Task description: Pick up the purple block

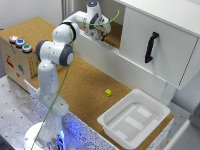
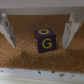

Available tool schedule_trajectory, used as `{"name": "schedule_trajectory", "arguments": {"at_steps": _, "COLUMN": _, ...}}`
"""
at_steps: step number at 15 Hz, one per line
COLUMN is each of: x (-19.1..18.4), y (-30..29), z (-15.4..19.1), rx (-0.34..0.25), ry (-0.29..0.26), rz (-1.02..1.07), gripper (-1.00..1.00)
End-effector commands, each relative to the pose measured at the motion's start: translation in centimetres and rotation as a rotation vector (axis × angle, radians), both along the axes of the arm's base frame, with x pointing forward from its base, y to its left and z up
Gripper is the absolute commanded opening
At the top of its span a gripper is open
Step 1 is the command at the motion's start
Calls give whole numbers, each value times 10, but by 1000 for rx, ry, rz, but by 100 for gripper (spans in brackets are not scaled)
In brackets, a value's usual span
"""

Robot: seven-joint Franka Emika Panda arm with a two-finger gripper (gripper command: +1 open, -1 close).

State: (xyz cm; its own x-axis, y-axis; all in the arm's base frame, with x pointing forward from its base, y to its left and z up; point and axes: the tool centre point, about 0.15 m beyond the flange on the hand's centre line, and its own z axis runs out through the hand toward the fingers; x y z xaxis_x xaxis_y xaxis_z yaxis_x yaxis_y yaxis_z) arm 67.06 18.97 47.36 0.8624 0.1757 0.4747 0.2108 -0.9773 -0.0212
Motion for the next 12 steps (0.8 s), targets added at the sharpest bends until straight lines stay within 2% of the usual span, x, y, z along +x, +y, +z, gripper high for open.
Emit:
{"name": "schedule_trajectory", "arguments": {"at_steps": 1, "x": 51, "y": 12, "z": -5, "rx": -66, "ry": 68, "rz": 7, "gripper": 100}}
{"name": "schedule_trajectory", "arguments": {"at_steps": 2, "x": 52, "y": 12, "z": -6, "rx": -69, "ry": 71, "rz": 3, "gripper": -100}}
{"name": "schedule_trajectory", "arguments": {"at_steps": 9, "x": 50, "y": -12, "z": -14, "rx": -67, "ry": 86, "rz": -26, "gripper": -100}}
{"name": "schedule_trajectory", "arguments": {"at_steps": 12, "x": 38, "y": -18, "z": -14, "rx": -48, "ry": 81, "rz": -43, "gripper": -100}}
